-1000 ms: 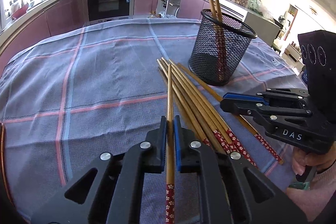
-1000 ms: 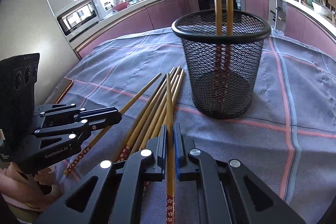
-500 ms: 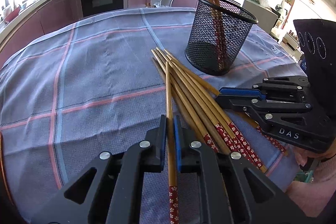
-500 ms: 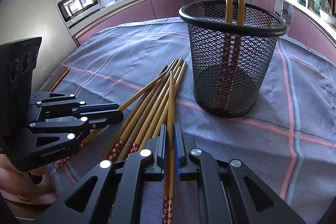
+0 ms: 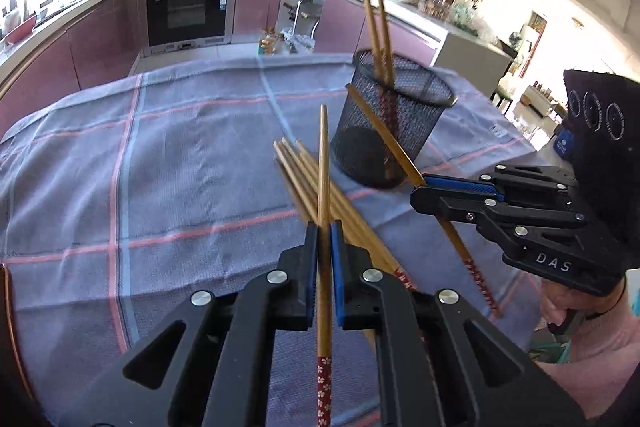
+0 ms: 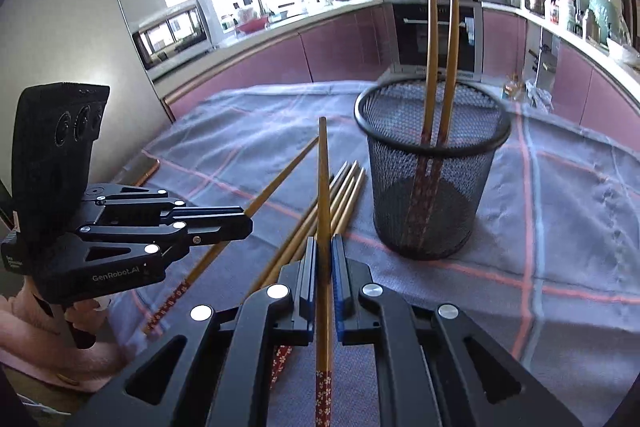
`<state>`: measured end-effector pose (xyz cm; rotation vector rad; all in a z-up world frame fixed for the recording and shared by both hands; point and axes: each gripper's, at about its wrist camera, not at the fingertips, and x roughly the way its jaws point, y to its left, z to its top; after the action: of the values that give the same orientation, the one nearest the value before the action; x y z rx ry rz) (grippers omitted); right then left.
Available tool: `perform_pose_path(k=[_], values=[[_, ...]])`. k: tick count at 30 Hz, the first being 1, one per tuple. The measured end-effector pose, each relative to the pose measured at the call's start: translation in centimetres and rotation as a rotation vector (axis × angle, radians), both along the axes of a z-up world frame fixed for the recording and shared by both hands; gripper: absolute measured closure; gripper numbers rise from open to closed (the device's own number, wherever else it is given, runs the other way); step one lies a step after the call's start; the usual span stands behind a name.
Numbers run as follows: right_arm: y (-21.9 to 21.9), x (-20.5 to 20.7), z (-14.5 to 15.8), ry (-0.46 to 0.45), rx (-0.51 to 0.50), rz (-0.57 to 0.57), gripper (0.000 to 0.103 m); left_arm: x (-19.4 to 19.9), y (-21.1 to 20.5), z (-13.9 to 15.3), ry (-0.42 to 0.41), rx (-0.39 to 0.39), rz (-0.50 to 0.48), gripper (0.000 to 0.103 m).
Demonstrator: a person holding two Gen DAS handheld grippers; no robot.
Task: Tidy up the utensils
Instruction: 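Raise the chopstick upright with the right gripper and insert it into the mesh cup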
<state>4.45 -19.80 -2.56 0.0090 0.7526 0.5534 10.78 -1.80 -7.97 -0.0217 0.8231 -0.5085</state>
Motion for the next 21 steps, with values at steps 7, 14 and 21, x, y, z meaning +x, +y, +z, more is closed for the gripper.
perform_pose_path(k=[7,14,21], values=[[-1.7,-0.6,2.6,-0.074,0.053,-0.023,0.097,-1.2,0.5,4.1,-0.075,-0.083,-0.04,0.096],[-3.2,-0.7,4.4,-0.113,0.099,-0.035,0.097,-2.0,0.9,7.0,-0.12,-0.129,-0.053,0.096],[-3.9,-0.3,6.4,-0.169,0.114,-0.038,0.097,-1.9,1.3,9.5,-0.163,-0.18,-0.059,0.096]])
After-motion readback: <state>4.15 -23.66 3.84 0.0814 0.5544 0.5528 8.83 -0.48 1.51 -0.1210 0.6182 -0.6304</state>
